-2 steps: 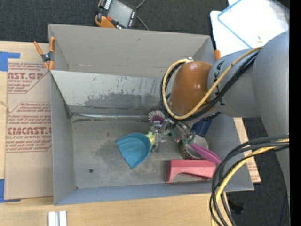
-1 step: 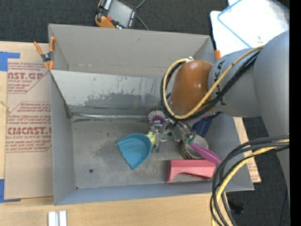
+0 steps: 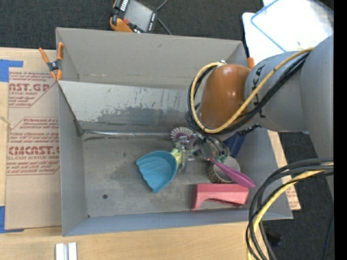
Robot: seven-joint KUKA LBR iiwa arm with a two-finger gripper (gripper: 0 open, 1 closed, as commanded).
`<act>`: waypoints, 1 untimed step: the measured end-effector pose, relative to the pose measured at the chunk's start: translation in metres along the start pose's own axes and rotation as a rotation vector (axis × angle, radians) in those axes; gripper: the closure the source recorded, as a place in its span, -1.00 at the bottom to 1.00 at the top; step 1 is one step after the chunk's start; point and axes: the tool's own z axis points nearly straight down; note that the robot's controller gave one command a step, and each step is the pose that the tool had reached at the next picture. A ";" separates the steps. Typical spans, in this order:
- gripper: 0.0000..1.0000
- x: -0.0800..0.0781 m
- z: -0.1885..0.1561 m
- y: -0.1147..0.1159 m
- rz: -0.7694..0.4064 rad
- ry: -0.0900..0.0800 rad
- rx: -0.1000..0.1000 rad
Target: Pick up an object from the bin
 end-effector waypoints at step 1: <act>1.00 -0.001 -0.024 0.000 0.000 -0.005 0.001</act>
Offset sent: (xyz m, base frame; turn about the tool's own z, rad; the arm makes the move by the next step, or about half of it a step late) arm 0.0009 0.0001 0.0258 -0.0003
